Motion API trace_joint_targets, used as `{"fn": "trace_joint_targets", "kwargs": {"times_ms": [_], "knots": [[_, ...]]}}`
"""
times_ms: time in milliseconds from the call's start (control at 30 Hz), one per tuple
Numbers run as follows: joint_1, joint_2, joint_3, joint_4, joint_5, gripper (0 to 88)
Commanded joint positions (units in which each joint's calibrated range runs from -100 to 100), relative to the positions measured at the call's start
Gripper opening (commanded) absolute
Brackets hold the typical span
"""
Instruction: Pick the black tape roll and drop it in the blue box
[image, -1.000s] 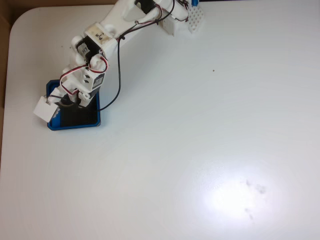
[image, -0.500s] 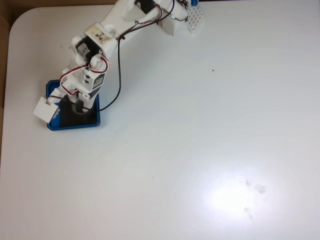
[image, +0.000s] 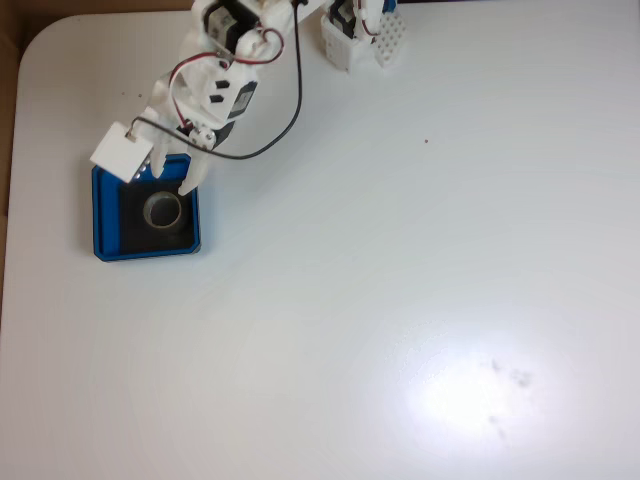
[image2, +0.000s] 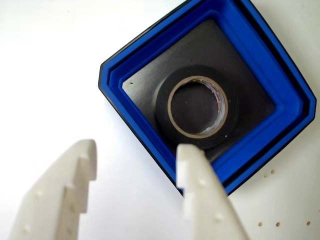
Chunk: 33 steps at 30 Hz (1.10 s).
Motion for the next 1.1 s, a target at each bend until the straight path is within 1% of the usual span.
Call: {"fn": "trace_joint_targets", "kwargs": {"times_ms": [0, 167, 367, 900, 1000, 1067], "knots": [[-1.6, -14.2, 16.9, -10.4, -0.3, 15.0], [-2.8, -30.6, 41.8, -22.5, -0.2, 15.0], [-5.1, -46.9, 65.4, -30.6, 0.1, 15.0], [-14.5, -81.3, 99.5, -31.5, 0.4, 15.0], [-17.1, -84.6, 100.5, -30.7, 0.5, 15.0], [-20.8, -85.1, 100.5, -30.7, 0.5, 15.0]]}}
